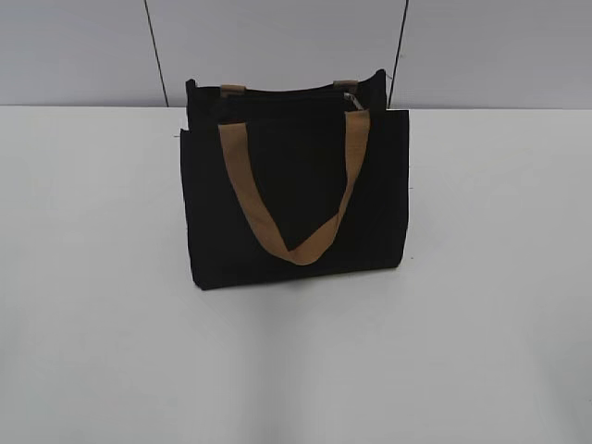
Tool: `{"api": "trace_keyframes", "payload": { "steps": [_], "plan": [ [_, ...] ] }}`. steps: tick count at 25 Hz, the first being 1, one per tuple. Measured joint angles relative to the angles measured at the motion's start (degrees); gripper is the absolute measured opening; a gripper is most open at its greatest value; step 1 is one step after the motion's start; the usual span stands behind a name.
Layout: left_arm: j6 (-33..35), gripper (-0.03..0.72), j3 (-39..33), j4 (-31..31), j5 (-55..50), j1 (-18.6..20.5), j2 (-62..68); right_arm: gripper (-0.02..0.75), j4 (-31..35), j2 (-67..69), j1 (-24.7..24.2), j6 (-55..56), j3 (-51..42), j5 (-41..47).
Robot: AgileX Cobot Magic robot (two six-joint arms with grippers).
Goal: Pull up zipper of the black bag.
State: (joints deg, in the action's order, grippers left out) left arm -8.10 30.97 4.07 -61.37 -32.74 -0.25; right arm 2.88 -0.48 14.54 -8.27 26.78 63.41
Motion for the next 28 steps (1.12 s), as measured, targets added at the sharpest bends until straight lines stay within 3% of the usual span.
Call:
{"api": "trace_keyframes", "payload": {
  "steps": [12, 19, 24, 28],
  "plan": [
    [0.0, 0.363, 0.0, 0.07, 0.14, 0.59, 0.0, 0.536, -0.12, 0.0, -0.14, 0.09, -0.05, -0.39],
    [0.0, 0.363, -0.05, 0.07, 0.16, 9.28, 0.0, 0.536, -0.12, 0.0, -5.14, 0.08, -0.05, -0.43],
    [0.0, 0.362, -0.05, 0.07, 0.16, 17.48, 0.0, 0.536, -0.12, 0.0, -10.33, 0.08, -0.05, -0.43],
    [0.0, 0.362, -0.05, 0.07, 0.16, 24.17, 0.0, 0.536, -0.12, 0.0, -11.73, 0.08, -0.05, -0.43]
  ]
}}
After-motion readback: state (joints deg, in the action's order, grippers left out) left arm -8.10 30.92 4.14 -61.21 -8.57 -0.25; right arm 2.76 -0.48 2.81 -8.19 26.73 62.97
